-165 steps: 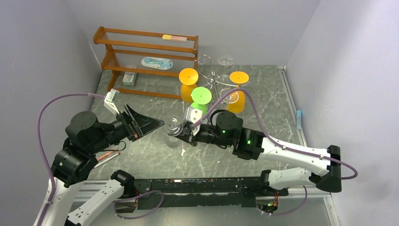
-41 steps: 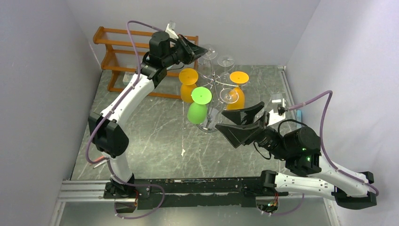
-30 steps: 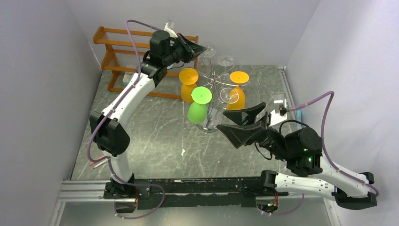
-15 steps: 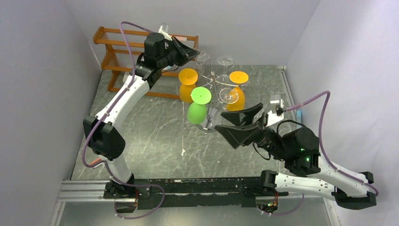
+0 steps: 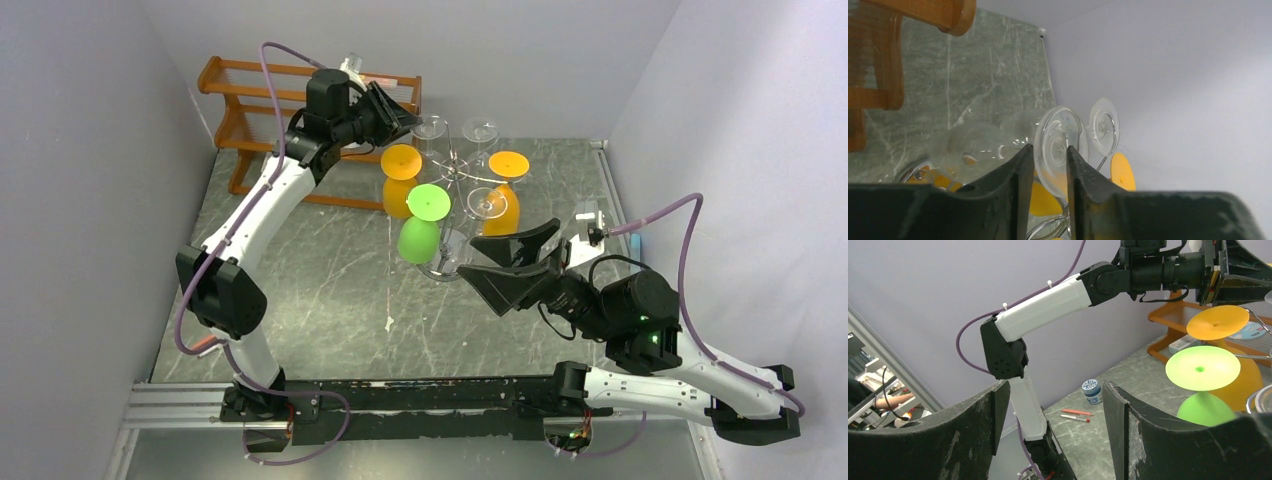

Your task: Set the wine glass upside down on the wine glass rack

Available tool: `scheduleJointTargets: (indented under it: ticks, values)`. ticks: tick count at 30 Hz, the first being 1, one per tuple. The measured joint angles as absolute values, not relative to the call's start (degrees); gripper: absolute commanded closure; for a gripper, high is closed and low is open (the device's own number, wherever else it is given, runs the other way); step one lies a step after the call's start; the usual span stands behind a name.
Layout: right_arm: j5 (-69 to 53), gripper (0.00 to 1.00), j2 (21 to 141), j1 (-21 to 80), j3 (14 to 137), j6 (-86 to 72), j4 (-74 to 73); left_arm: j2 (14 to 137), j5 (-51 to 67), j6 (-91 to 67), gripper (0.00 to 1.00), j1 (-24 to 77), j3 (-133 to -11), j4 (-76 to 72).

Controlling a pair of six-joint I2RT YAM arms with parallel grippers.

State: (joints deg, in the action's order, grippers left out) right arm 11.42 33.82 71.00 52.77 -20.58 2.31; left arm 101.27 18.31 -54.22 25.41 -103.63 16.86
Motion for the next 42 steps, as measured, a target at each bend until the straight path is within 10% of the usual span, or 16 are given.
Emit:
scheduleJointTargets:
  ticks: [14, 19, 42]
  values:
    - [21.1, 0.23, 33.9, 71.0, 57.2, -20.4, -6.9, 97.8, 11.4, -47.0, 0.19, 24.2, -105.3, 25.3]
    - [31.5, 0.01, 33.0, 71.0, 60.4, -20.8, -17.1, 88.7, 1.3, -39.4, 0.05, 23.7, -102.2, 27.9]
    - [61.2, 0.00, 37.1, 71.0, 76.5, -34.4, -63.9, 33.8, -20.6, -17.1, 0.04, 23.7, -77.5, 46.5]
